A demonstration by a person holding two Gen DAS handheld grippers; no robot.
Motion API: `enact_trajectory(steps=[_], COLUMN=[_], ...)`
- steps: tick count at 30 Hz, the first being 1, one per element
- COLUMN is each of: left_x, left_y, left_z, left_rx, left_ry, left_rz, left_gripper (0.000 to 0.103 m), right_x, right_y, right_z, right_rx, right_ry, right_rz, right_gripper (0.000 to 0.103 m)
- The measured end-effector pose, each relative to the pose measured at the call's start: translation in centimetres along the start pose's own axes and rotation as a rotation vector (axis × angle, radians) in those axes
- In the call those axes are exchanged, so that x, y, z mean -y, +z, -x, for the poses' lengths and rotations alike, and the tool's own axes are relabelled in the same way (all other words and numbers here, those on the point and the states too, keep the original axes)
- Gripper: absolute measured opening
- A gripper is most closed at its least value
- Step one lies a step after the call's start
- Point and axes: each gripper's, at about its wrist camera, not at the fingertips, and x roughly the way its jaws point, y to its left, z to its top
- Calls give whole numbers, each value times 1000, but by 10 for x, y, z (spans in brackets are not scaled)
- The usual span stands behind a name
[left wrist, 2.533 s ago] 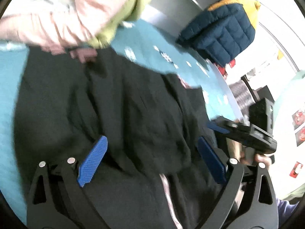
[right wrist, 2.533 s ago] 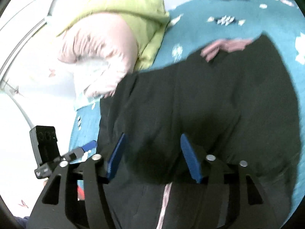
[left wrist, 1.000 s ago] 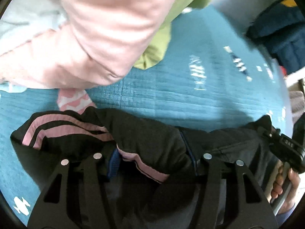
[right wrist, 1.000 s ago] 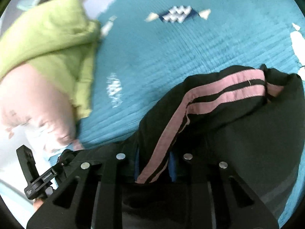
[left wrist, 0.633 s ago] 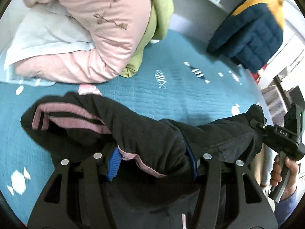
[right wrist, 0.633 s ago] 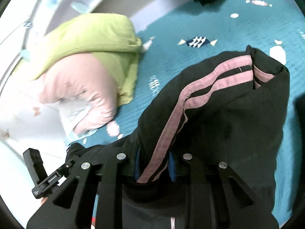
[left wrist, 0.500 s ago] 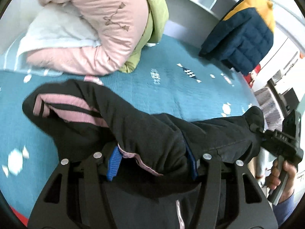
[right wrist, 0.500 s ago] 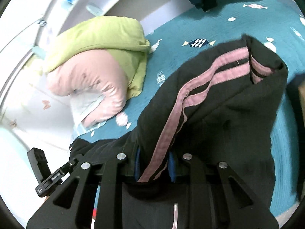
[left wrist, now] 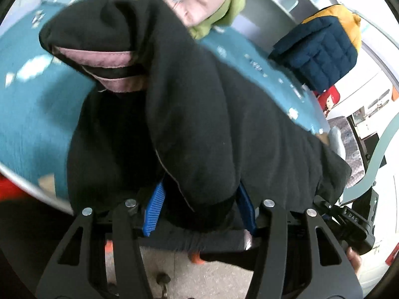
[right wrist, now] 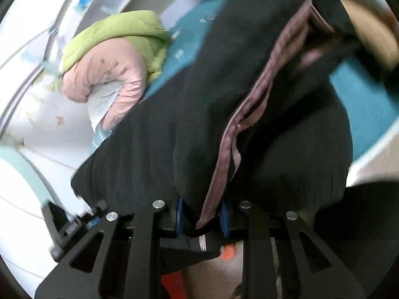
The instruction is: Fold large clothes
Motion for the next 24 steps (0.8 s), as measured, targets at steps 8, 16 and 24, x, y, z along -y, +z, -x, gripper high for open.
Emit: enact_trajectory(steps=[8, 16, 24], left_x=[-11, 46, 102], left_y=[-43, -44, 37], left_z=[-21, 48, 84], left_rx=[-48, 52, 287], left_ry=[77, 51, 51], left_rz=[2, -293, -486], left_gripper=[53, 63, 88], right_x=[31, -7, -70], right_y=[-33, -30, 16], right_z=[-13, 31, 70], right_rx=[-2, -31, 112], right_ry=[-33, -130, -234], right_rz=[-83, 87, 342], right_gripper=[22, 34, 50])
